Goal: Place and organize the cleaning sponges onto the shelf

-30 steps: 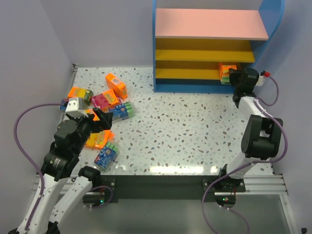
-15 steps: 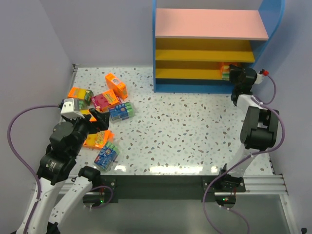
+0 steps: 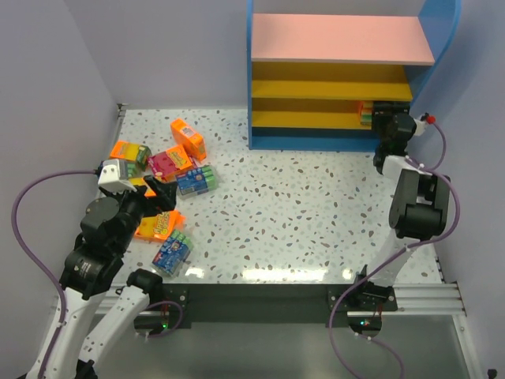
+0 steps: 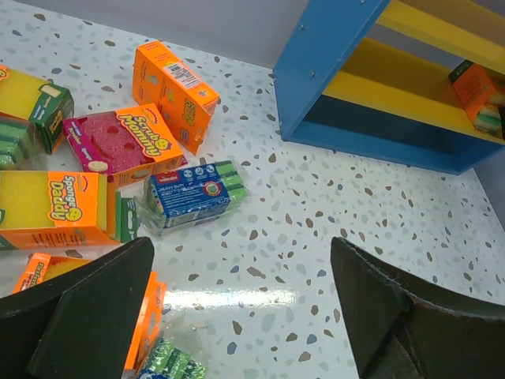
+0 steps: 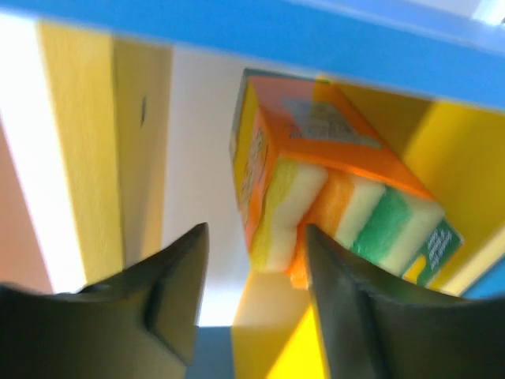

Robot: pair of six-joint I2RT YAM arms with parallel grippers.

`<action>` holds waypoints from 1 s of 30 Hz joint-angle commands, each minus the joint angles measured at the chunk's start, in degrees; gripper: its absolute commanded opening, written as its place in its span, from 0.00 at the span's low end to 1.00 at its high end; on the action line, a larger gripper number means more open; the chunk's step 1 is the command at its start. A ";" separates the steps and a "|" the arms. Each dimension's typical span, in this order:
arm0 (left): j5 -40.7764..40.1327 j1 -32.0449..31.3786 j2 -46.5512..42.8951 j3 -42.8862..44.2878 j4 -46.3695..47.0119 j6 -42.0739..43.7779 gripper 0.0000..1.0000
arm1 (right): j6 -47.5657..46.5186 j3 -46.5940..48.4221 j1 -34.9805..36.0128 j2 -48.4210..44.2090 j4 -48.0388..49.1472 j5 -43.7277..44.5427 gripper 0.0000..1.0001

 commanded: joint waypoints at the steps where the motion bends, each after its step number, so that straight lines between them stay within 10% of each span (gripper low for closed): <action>1: 0.12 -0.01 0.09 0.79 1.07 0.44 1.00 | -0.33 -5.91 -0.25 -6.13 6.79 -1.53 0.64; 11: 2.41 -0.01 1.49 -3.69 5.64 -0.26 1.00 | -9.00 -21.49 2.47 -28.54 -6.10 -11.02 0.75; 26: -10.86 2.44 25.82 -3.60 12.58 -2.63 0.90 | -31.88 -25.18 36.04 -39.89 -32.66 -15.87 0.72; 30: -1.20 12.18 34.17 -3.79 17.59 -4.56 0.86 | -33.64 -27.98 42.45 -40.16 -34.51 -14.99 0.73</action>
